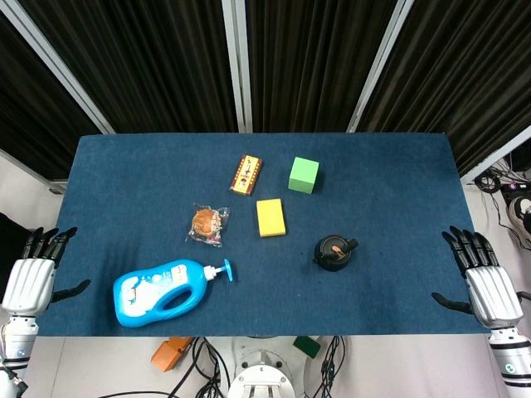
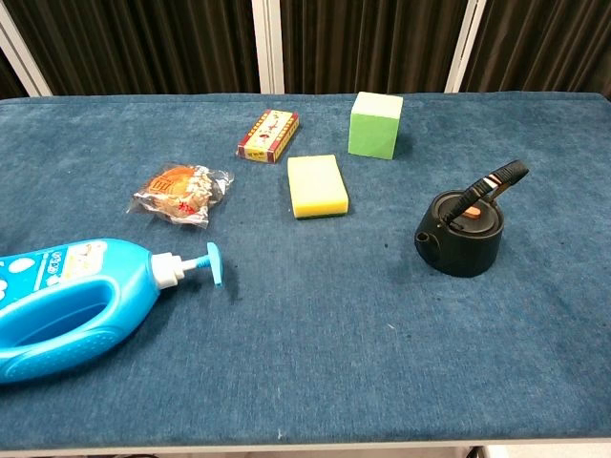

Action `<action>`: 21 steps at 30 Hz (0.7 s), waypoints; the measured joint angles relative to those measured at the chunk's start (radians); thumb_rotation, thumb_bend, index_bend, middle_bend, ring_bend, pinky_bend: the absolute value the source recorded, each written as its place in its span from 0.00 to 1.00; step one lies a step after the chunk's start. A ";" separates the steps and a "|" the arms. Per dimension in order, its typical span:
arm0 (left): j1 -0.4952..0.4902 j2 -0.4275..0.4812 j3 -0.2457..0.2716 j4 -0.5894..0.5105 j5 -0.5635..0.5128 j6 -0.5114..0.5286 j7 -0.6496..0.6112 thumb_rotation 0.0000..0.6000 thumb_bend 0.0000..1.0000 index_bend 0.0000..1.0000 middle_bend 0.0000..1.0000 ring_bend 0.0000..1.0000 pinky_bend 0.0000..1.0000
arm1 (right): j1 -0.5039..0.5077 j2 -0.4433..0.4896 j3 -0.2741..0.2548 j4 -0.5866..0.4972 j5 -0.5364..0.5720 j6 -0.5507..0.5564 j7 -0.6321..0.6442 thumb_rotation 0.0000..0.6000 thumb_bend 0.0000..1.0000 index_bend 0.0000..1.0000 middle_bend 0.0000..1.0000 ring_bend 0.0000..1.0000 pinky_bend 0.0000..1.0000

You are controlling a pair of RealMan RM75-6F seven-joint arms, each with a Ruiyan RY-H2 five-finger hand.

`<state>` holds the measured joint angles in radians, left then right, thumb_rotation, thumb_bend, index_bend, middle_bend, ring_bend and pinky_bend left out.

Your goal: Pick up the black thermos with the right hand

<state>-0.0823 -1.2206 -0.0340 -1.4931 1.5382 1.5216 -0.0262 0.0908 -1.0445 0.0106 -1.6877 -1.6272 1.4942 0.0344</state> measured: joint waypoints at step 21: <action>-0.002 0.005 0.005 -0.031 -0.023 -0.027 0.029 1.00 0.02 0.12 0.20 0.12 0.00 | 0.265 -0.011 0.061 -0.120 0.014 -0.383 -0.235 1.00 0.00 0.16 0.19 0.13 0.00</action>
<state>-0.0846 -1.2156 -0.0287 -1.5242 1.5153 1.4943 0.0026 0.3555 -1.0552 0.0713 -1.8079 -1.6134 1.1112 -0.2008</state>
